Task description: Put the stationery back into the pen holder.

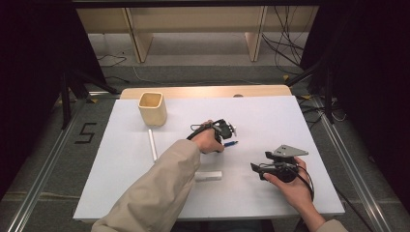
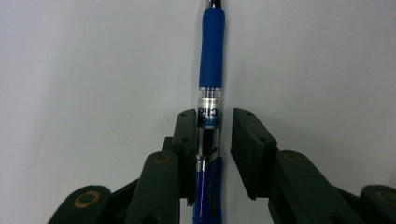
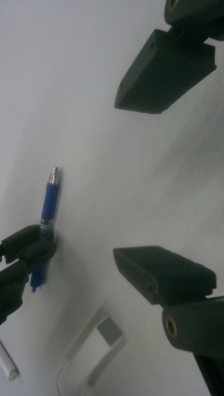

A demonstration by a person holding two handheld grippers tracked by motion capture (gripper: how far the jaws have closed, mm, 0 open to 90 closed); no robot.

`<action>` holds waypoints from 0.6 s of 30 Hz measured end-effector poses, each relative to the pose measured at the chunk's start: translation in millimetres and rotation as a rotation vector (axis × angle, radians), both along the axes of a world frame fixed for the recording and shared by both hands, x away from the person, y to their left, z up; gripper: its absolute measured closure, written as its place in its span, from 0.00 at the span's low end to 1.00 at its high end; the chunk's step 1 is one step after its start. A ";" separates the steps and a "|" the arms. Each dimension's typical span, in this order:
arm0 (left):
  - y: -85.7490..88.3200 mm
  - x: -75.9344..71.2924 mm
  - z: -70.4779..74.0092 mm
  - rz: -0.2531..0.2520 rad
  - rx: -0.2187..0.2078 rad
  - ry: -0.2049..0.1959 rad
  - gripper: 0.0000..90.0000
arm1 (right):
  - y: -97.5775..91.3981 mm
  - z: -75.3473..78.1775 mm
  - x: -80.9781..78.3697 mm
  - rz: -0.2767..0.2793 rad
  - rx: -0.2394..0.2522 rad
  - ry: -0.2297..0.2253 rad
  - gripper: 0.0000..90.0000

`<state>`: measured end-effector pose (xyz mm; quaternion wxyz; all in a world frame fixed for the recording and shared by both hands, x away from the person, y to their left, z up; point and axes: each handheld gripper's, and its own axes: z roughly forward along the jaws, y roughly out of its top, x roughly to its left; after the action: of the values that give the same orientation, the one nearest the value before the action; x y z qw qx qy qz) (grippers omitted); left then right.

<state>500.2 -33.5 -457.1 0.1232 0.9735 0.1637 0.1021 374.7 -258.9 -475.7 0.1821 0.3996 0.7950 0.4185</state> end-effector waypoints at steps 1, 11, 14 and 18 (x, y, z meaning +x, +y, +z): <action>0.2 0.5 0.3 -0.001 0.003 0.005 0.79 | -0.1 0.0 0.0 0.000 0.001 0.000 0.27; 1.5 2.3 -0.3 0.019 -0.017 0.025 0.82 | -0.1 0.0 0.0 0.000 0.000 0.000 0.27; 1.9 2.8 -0.3 0.022 -0.019 0.031 0.83 | -0.1 0.0 -0.1 0.001 0.000 0.000 0.27; 2.3 3.4 -0.4 0.031 -0.027 0.042 0.85 | 0.0 0.0 -0.2 0.000 0.000 -0.001 0.27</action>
<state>503.7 -31.2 -457.5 0.1311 0.9710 0.1828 0.0812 374.5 -258.9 -475.7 0.1824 0.3994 0.7948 0.4189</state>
